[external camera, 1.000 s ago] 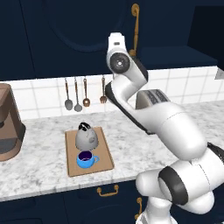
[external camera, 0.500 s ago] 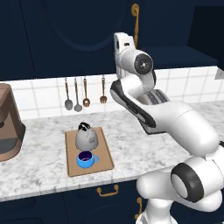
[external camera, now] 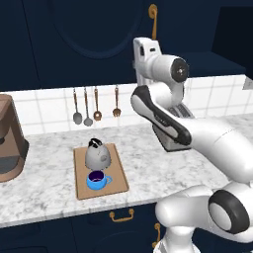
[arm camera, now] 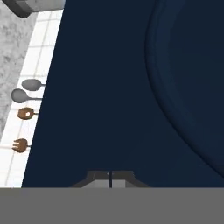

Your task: Pick the kettle from the counter and place it on the tray. Then pick the mug from the cabinet and place it on the tray. Then close the cabinet doors.

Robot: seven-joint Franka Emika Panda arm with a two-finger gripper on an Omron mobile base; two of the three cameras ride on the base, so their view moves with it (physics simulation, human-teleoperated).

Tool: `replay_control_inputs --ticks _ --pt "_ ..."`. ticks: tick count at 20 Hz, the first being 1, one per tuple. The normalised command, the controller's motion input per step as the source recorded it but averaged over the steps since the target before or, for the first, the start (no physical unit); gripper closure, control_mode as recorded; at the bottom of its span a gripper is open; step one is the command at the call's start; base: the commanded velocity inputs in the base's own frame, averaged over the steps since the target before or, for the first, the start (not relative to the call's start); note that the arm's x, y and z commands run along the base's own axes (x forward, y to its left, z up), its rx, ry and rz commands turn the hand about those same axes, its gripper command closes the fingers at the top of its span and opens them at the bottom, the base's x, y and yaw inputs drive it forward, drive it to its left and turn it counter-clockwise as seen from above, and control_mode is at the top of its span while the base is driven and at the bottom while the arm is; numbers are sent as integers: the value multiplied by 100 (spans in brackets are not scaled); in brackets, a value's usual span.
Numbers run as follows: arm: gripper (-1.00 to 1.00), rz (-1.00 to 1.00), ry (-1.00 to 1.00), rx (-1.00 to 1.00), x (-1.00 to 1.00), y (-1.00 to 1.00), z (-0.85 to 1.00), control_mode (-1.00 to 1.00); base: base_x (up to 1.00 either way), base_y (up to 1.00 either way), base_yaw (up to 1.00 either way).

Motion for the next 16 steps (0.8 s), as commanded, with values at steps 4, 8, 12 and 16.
replay_control_inputs --ticks 4,8,12,16 --pt "100 0 -3 0 -95 -17 0 -100 0 0 0" --pt "100 0 -10 0 -100 -29 0 -100 0 0 0" --pt "100 -1 11 1 -94 -44 -3 -100 0 0 0" --pt "100 -3 25 12 -37 -74 -12 -100 0 0 0"
